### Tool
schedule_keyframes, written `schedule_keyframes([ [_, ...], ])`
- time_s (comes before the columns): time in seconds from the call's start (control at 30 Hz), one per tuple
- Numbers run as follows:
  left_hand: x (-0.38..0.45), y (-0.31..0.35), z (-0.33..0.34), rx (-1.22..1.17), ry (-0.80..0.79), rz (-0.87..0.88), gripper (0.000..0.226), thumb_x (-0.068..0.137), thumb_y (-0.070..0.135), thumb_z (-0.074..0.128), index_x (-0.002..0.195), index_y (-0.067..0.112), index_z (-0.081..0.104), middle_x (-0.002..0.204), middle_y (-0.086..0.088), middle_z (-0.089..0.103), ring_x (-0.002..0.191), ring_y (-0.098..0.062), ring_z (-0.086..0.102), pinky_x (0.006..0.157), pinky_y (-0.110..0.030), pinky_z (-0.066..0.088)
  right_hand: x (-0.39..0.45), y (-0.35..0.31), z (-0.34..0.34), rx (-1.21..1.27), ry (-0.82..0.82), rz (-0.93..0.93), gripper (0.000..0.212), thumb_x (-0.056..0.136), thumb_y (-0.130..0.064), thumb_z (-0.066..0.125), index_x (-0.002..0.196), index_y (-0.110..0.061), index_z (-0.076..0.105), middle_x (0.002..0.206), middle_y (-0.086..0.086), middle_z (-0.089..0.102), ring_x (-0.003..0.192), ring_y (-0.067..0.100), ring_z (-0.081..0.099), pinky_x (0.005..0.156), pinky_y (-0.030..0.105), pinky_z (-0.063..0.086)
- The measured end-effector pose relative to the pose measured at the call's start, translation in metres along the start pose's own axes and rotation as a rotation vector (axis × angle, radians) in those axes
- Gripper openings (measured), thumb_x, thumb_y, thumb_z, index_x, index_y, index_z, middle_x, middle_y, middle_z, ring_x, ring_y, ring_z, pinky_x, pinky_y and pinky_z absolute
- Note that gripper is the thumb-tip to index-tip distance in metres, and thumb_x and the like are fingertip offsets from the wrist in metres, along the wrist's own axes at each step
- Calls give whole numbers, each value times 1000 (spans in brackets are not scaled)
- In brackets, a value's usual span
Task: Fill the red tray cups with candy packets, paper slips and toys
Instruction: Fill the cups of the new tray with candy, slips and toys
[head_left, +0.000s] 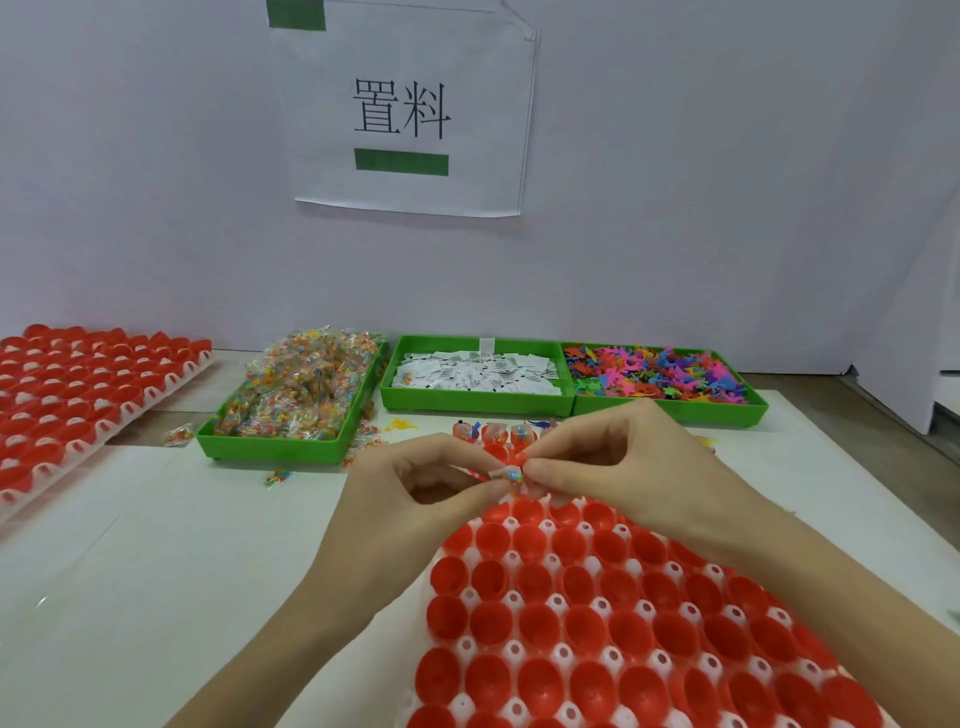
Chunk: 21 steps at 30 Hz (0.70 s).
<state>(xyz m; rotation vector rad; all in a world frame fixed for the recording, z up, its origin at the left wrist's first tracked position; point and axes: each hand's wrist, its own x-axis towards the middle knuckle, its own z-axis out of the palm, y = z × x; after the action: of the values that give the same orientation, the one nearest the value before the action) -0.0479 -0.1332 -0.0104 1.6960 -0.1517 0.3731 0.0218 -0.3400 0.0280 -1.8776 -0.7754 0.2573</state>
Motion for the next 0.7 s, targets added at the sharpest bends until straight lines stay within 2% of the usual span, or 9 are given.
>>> schedule_keyframes([
  [0.1,2,-3,-3,42,112,65,12,72,16,89,82,20,82,81,0,80,78,-16,77,75,-23,61,12,-8,1,-47,-27,-30,13,94,-32,73,91,-23,82,84,-1,79,82,14,77,78,23,61],
  [0.17,3,-5,-6,57,171,103,19,73,11,89,88,19,81,81,2,80,78,-15,78,76,-23,61,20,-14,2,-108,-45,-50,12,89,-38,78,92,-27,82,85,-7,79,81,9,76,80,22,60],
  [0.27,4,-6,-9,56,195,143,28,75,10,90,96,20,76,82,4,80,78,-14,78,73,-21,61,32,-20,3,-237,-35,-108,13,81,-35,85,89,-26,80,83,-11,77,80,5,75,76,18,58],
  [0.4,5,-10,-10,83,265,185,22,75,15,90,91,20,76,84,4,80,80,-14,78,75,-23,61,45,-25,5,-299,-77,-141,18,85,-32,83,99,-22,78,86,-7,78,81,5,75,82,27,61],
  [0.47,6,-12,-12,75,268,197,22,75,14,90,93,19,77,85,4,80,81,-14,78,76,-21,60,49,-26,5,-285,-73,-150,19,87,-29,82,103,-20,77,85,-5,78,80,5,75,84,29,62],
  [0.63,8,-14,-12,74,229,151,24,79,14,86,100,18,75,88,3,80,82,-15,78,76,-21,60,52,-15,3,-317,-45,-162,11,87,-27,82,94,-19,79,82,-5,78,79,6,75,81,28,62],
  [0.7,10,-15,-15,199,171,160,18,83,16,84,99,19,77,87,8,79,81,-11,76,76,-22,60,55,-3,-1,-356,20,-117,12,86,-26,83,93,-17,80,82,-4,78,78,6,74,81,30,62],
])
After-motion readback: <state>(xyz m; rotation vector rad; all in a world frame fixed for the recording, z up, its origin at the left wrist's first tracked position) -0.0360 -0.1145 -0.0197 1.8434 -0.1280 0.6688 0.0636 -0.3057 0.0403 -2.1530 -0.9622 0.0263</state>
